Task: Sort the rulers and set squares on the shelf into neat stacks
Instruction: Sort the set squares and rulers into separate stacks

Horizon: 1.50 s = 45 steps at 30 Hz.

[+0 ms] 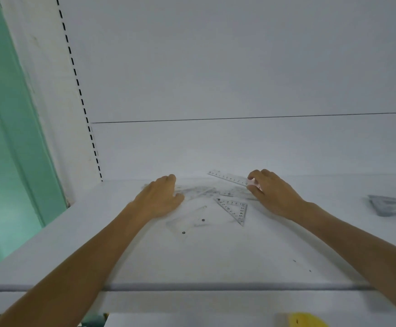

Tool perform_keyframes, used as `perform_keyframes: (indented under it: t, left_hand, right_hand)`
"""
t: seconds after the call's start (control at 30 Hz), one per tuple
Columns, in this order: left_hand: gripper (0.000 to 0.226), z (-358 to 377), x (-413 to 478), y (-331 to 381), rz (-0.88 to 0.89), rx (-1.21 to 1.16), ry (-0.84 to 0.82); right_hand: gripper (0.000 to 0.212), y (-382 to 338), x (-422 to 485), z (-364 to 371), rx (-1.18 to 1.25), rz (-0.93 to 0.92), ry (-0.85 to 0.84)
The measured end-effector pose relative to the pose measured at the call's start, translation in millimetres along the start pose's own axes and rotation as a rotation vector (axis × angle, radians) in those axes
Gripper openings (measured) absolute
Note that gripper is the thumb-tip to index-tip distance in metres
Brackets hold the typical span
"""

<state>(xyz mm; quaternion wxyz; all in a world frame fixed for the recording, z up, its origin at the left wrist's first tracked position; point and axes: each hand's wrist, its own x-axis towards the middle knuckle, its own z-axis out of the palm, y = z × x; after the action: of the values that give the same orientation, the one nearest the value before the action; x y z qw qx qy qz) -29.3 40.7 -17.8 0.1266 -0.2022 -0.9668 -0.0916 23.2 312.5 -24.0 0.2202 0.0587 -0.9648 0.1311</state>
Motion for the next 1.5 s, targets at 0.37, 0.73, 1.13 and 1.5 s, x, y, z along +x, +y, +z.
perform_keyframes:
  t: [0.37, 0.73, 1.13, 1.5]
  left_hand:
    - [0.04, 6, -14, 1, 0.047, -0.222, 0.174]
    - [0.021, 10, -5, 91, 0.295, -0.56, 0.184]
    - [0.019, 38, -8, 269, 0.474, -0.618, 0.039]
    - [0.014, 75, -19, 457, 0.51, -0.756, -0.05]
  right_hand:
    - [0.034, 13, -53, -13, 0.004, 0.136, 0.13]
    - [0.033, 71, -114, -69, -0.092, 0.388, 0.252]
    - [0.032, 197, -210, -153, -0.115, 0.566, 0.273]
    - [0.033, 335, -307, -242, -0.162, 0.615, 0.278]
